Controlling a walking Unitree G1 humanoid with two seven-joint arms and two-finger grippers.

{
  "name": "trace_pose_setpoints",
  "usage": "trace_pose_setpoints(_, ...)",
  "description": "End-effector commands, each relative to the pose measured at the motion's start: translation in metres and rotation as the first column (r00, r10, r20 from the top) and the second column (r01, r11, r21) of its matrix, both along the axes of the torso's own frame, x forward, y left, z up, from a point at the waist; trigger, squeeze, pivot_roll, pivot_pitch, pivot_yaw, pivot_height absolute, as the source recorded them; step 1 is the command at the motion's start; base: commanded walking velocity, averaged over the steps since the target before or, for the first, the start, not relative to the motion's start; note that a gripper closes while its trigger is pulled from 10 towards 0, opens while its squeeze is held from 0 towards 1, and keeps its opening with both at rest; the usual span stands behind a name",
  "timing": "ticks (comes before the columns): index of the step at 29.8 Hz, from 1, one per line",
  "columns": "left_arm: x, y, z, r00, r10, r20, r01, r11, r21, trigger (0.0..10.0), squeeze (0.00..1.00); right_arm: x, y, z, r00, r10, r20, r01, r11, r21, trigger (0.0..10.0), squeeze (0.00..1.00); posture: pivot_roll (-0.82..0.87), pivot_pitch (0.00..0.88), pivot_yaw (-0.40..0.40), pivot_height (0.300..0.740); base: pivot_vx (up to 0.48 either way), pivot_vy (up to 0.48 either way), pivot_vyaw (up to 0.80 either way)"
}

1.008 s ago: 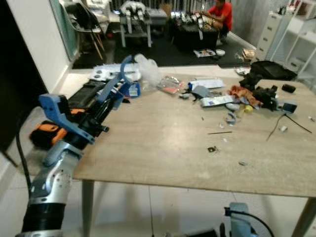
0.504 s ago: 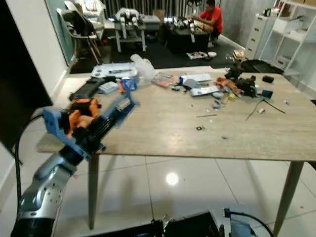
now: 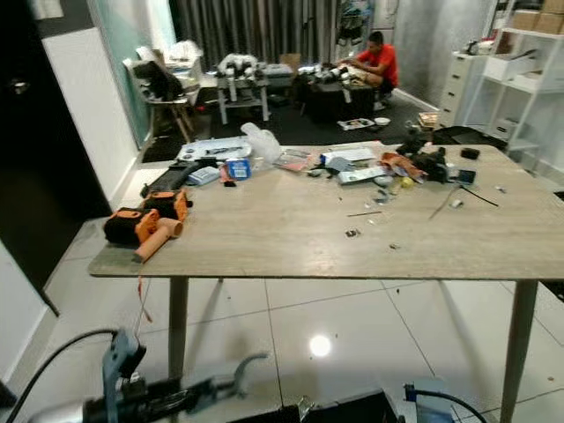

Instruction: Picking trash to rubbish bin

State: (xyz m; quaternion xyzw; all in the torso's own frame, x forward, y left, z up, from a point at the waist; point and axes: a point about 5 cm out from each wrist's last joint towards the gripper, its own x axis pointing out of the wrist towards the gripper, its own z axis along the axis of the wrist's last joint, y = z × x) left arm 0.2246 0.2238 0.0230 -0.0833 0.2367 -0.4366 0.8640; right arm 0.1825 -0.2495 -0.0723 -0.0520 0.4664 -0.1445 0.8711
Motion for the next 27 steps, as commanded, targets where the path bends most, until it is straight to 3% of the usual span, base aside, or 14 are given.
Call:
trace_pose_setpoints(1, -0.005, 0.015, -0.017, 0.991, 0.112, -0.067, -0.106, 0.99, 0.089, 10.0, 0.0, -0.003, 0.003, -0.002, 1.0, -0.002, -0.012, 0.002, 1.0, 0.009, 10.0, 0.0, -0.12, 0.061, 0.04, 0.74, 0.0, 0.0, 0.0)
trace_pose_setpoints(4, -0.022, 0.027, -0.052, 0.926, 0.324, -0.194, -0.27, 0.927, 0.261, 10.0, 0.0, -0.007, 0.004, -0.005, 1.0, -0.002, -0.026, 0.002, 1.0, 0.01, 10.0, 0.0, -0.13, 0.065, 0.039, 0.74, 0.0, 0.0, 0.0)
trace_pose_setpoints(7, -0.028, 0.028, -0.06, 0.899, 0.371, -0.231, -0.301, 0.909, 0.288, 10.0, 0.0, -0.009, 0.004, -0.005, 0.999, -0.001, -0.032, 0.001, 1.0, 0.01, 10.0, 0.0, -0.13, 0.065, 0.039, 0.74, 0.0, 0.0, 0.0)
trace_pose_setpoints(8, -0.04, 0.029, -0.075, 0.834, 0.479, -0.274, -0.374, 0.856, 0.357, 10.0, 0.0, -0.012, 0.004, -0.007, 0.999, 0.003, -0.045, -0.002, 1.0, 0.009, 10.0, 0.0, -0.13, 0.065, 0.036, 0.74, 0.0, 0.0, 0.0)
trace_pose_setpoints(10, -0.047, 0.029, -0.081, 0.802, 0.522, -0.289, -0.4, 0.83, 0.389, 10.0, 0.0, -0.014, 0.004, -0.008, 0.999, 0.005, -0.051, -0.004, 1.0, 0.009, 10.0, 0.0, -0.13, 0.065, 0.036, 0.74, 0.0, 0.0, 0.0)
trace_pose_setpoints(12, -0.065, 0.026, -0.096, 0.698, 0.634, -0.333, -0.474, 0.757, 0.45, 10.0, 0.0, -0.018, 0.004, -0.01, 0.998, 0.01, -0.069, -0.01, 1.0, 0.008, 10.0, 0.0, -0.13, 0.068, 0.031, 0.74, 0.0, 0.0, 0.0)
trace_pose_setpoints(14, -0.078, 0.023, -0.104, 0.636, 0.687, -0.351, -0.496, 0.713, 0.495, 10.0, 0.0, -0.022, 0.004, -0.012, 0.996, 0.017, -0.085, -0.017, 1.0, 0.008, 10.0, 0.0, -0.13, 0.073, 0.028, 0.74, 0.0, 0.0, 0.0)
trace_pose_setpoints(16, -0.083, 0.022, -0.108, 0.616, 0.701, -0.358, -0.497, 0.699, 0.514, 10.0, 0.0, -0.024, 0.004, -0.012, 0.996, 0.02, -0.092, -0.02, 1.0, 0.008, 10.0, 0.0, -0.12, 0.073, 0.026, 0.74, 0.0, 0.0, 0.0)
trace_pose_setpoints(18, -0.108, 0.026, -0.119, 0.537, 0.772, -0.34, -0.457, 0.605, 0.652, 10.0, 0.0, -0.031, 0.004, -0.015, 0.992, 0.033, -0.12, -0.033, 0.999, 0.008, 10.0, 0.0, -0.11, 0.079, 0.02, 0.74, 0.0, 0.0, 0.0)
trace_pose_setpoints(19, -0.108, 0.026, -0.119, 0.537, 0.772, -0.34, -0.457, 0.605, 0.652, 10.0, 0.0, -0.031, 0.004, -0.015, 0.992, 0.033, -0.12, -0.033, 0.999, 0.008, 10.0, 0.0, -0.11, 0.079, 0.02, 0.74, 0.0, 0.0, 0.0)
trace_pose_setpoints(20, -0.128, 0.03, -0.124, 0.464, 0.832, -0.304, -0.433, 0.512, 0.742, 10.0, 0.0, -0.036, 0.005, -0.018, 0.988, 0.049, -0.145, -0.048, 0.999, 0.008, 10.0, 0.0, -0.11, 0.082, 0.018, 0.74, 0.0, 0.0, 0.0)
trace_pose_setpoints(21, -0.133, 0.031, -0.126, 0.437, 0.85, -0.296, -0.435, 0.487, 0.757, 10.0, 0.0, -0.038, 0.006, -0.018, 0.987, 0.055, -0.152, -0.054, 0.999, 0.009, 10.0, 0.0, -0.11, 0.084, 0.018, 0.74, 0.0, 0.0, 0.0)
trace_pose_setpoints(24, -0.136, 0.031, -0.127, 0.418, 0.868, -0.267, -0.437, 0.45, 0.779, 10.0, 0.0, -0.04, 0.008, -0.02, 0.985, 0.063, -0.16, -0.062, 0.998, 0.013, 10.0, 0.0, -0.1, 0.094, 0.017, 0.74, 0.0, 0.0, 0.0)
trace_pose_setpoints(27, -0.137, 0.034, -0.126, 0.408, 0.891, -0.2, -0.425, 0.38, 0.822, 10.0, 0.0, -0.038, 0.01, -0.02, 0.984, 0.081, -0.16, -0.08, 0.997, 0.014, 10.0, 0.0, -0.09, 0.1, 0.018, 0.74, 0.0, 0.0, 0.0)
